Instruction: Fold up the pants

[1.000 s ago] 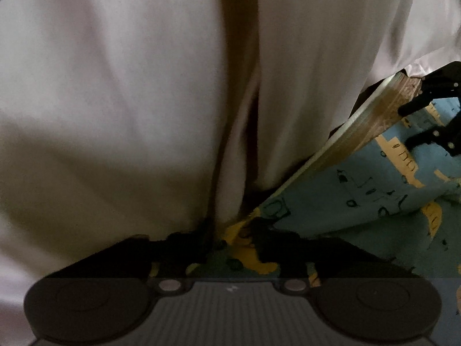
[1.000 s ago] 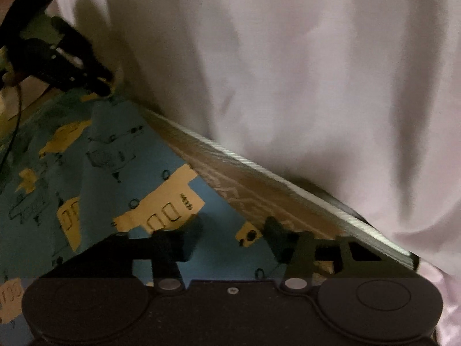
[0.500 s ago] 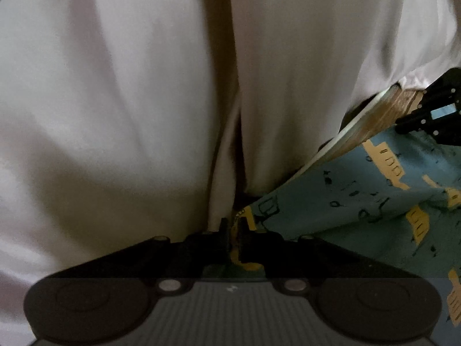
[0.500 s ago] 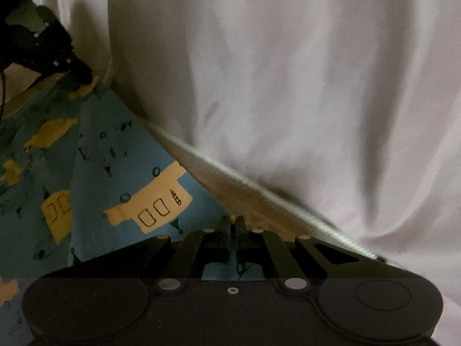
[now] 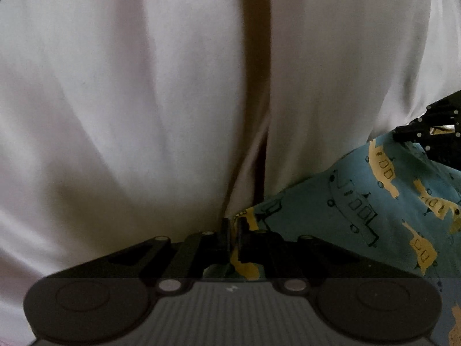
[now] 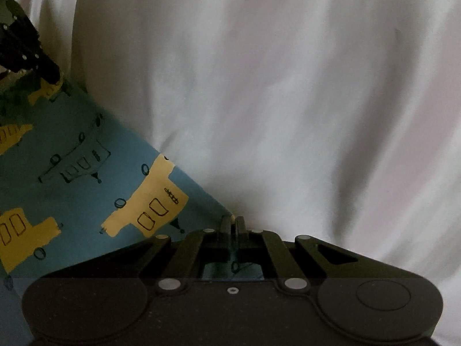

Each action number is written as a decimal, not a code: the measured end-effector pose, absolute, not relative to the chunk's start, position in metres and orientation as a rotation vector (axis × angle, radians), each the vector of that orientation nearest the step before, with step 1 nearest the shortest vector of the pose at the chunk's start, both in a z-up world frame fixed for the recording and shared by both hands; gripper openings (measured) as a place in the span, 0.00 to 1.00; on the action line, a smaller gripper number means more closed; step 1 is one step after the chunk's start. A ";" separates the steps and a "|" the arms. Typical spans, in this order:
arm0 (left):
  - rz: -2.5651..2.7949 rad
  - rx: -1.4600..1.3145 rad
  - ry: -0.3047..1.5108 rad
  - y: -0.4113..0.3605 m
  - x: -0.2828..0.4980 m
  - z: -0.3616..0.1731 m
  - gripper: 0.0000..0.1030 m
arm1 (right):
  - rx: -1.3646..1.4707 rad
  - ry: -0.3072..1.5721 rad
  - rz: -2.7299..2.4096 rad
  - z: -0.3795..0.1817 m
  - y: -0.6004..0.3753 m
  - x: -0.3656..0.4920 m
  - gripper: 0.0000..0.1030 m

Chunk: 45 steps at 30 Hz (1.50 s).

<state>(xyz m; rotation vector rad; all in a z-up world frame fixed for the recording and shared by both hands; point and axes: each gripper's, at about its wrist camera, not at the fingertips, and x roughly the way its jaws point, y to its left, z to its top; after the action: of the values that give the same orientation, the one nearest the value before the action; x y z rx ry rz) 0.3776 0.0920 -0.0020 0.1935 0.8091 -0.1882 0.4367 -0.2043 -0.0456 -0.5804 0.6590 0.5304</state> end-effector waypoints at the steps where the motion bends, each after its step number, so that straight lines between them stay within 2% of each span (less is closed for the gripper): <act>1: -0.189 0.194 0.807 0.092 0.377 -0.001 0.05 | -0.580 0.657 0.529 -0.046 -0.204 0.437 0.01; 6: -0.208 0.174 0.789 0.099 0.375 0.003 0.04 | -0.576 0.632 0.519 -0.042 -0.210 0.430 0.01; 11: -0.255 0.180 0.742 0.106 0.355 0.015 0.03 | -0.512 0.588 0.505 -0.019 -0.225 0.387 0.01; 19: -0.301 0.213 0.637 0.107 0.284 0.062 0.03 | -0.461 0.512 0.537 0.030 -0.251 0.302 0.01; 25: -0.315 0.251 0.605 0.107 0.218 0.074 0.03 | -0.440 0.522 0.551 0.032 -0.252 0.240 0.01; 34: -0.221 0.388 0.624 0.072 0.137 0.030 0.03 | -0.449 0.591 0.558 0.011 -0.244 0.158 0.01; 42: -0.150 0.218 0.650 0.079 0.101 0.004 0.03 | -0.380 0.677 0.510 -0.014 -0.245 0.134 0.01; 45: -0.166 0.246 0.659 0.079 0.102 -0.001 0.03 | -0.385 0.667 0.499 -0.012 -0.247 0.127 0.01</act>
<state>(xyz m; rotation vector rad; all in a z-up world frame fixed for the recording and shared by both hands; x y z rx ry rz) 0.1015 0.0789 -0.0006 0.2458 0.6588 -0.1656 0.1269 -0.2466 -0.0124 -0.3848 0.6668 0.4985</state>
